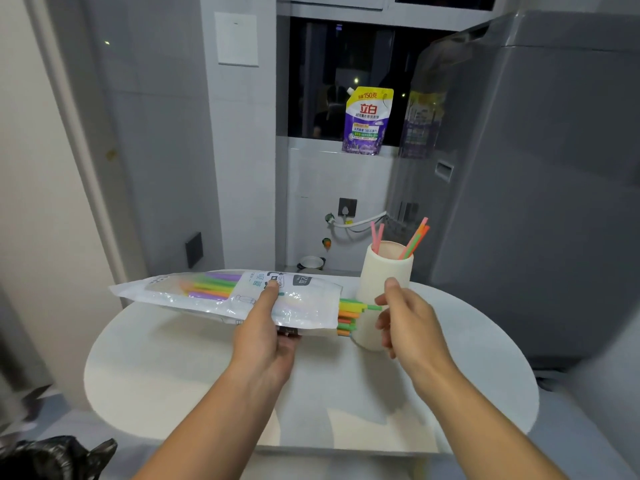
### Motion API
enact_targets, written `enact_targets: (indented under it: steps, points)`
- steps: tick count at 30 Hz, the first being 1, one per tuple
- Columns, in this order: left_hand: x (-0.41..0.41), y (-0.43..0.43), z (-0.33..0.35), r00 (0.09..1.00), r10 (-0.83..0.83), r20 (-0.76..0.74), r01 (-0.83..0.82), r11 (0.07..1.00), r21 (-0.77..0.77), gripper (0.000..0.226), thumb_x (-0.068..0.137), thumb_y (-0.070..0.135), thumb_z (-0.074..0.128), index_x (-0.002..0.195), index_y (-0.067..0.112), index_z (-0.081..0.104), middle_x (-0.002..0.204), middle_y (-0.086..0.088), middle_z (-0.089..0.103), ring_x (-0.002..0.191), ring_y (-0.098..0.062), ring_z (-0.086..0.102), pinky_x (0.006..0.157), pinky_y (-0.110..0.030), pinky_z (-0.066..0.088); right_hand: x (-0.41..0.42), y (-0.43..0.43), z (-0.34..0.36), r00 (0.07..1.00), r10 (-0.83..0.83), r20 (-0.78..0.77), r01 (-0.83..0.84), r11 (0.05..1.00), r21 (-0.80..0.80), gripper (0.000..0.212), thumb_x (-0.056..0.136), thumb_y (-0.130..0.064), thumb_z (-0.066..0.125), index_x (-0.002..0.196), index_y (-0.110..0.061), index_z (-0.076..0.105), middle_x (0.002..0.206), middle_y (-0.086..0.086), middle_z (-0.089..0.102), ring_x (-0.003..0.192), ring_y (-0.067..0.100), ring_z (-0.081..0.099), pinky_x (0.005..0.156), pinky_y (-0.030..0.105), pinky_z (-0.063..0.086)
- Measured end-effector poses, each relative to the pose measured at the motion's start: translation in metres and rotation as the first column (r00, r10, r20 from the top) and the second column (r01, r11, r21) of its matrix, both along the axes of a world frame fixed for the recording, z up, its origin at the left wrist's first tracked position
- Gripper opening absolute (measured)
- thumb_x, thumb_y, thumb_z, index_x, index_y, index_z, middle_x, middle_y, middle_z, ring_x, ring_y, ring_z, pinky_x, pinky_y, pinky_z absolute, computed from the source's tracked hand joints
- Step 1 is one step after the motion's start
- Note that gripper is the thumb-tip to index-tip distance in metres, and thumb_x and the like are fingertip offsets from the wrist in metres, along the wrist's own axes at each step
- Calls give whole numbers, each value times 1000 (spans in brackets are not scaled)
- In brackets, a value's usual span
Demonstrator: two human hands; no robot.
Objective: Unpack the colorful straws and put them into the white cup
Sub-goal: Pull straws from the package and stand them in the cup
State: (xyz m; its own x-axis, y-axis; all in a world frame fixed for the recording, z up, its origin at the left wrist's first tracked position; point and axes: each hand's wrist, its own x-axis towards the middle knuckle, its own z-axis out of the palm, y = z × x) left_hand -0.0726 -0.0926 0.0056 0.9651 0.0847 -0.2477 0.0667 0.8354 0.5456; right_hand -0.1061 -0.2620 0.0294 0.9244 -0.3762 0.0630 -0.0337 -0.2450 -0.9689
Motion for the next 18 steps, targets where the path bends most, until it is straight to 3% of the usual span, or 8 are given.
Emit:
enact_targets:
  steps: [5, 9, 15, 18]
  points:
    - [-1, -1, -3, 999, -7, 43, 4, 998, 57, 39, 92, 19, 74, 129, 19, 64, 117, -6, 78, 104, -23, 76, 90, -45, 61, -4, 13, -7, 993, 105, -45, -106, 994, -16, 40, 99, -46, 51, 80, -12, 59, 61, 3, 59, 51, 16, 48, 54, 30, 38]
    - [-2, 0, -4, 999, -10, 52, 6, 996, 87, 39, 93, 20, 73, 131, 18, 65, 118, -6, 78, 105, -23, 76, 93, -45, 60, -3, 15, -9, 995, 95, -12, -95, 995, 14, 27, 96, -33, 62, 84, -8, 66, 59, 2, 59, 46, 13, 48, 52, 28, 39]
    - [0, 10, -1, 999, 37, -17, -36, 998, 46, 37, 93, 14, 72, 129, 19, 64, 116, -4, 78, 88, -17, 78, 63, -33, 64, -2, 5, -5, 997, 36, 73, -44, 993, 107, 18, 96, -22, 64, 89, -6, 67, 54, 0, 55, 43, 9, 46, 47, 25, 41]
    - [1, 14, 1, 998, 53, -35, -52, 998, 22, 35, 95, 13, 71, 128, 20, 65, 115, -2, 79, 90, -16, 78, 65, -33, 64, -2, -3, -4, 998, 8, 69, -25, 969, 244, 18, 96, -23, 65, 86, -7, 66, 56, -1, 50, 44, 11, 42, 47, 26, 39]
